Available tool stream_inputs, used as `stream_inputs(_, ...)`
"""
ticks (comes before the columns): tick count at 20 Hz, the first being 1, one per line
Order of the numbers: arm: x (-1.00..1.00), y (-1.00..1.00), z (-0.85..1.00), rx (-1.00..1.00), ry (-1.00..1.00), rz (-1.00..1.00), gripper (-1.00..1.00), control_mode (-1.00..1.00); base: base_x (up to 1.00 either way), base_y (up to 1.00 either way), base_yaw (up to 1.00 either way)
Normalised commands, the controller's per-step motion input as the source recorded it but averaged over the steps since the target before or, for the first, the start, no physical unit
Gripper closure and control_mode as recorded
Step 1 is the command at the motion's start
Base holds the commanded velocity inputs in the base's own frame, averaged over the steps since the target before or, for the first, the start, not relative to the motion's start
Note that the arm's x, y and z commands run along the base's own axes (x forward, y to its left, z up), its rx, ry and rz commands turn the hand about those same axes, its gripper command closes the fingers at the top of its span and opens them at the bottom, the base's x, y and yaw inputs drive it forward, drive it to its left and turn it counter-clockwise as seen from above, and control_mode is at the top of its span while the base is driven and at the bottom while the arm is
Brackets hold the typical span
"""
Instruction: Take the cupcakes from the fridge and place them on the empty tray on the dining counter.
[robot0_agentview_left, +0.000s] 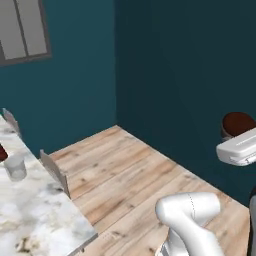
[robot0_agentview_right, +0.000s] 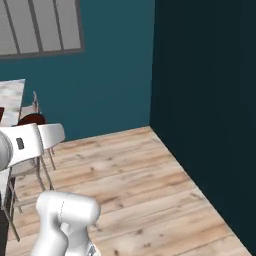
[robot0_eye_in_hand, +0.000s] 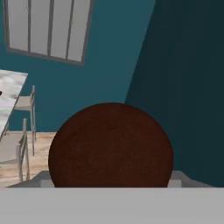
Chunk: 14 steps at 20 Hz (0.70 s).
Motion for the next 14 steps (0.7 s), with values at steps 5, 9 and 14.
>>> stream_inputs(5,0.00,0.00,0.00,0.00,0.00,0.00,1.00,1.00,1.00,-0.26,0.62)
stream_inputs(9,0.00,0.00,0.00,0.00,0.00,0.00,1.00,1.00,1.00,-0.22,0.65)
stream_inputs(14,0.00,0.00,0.00,0.00,0.00,0.00,1.00,1.00,1.00,-0.19,0.69)
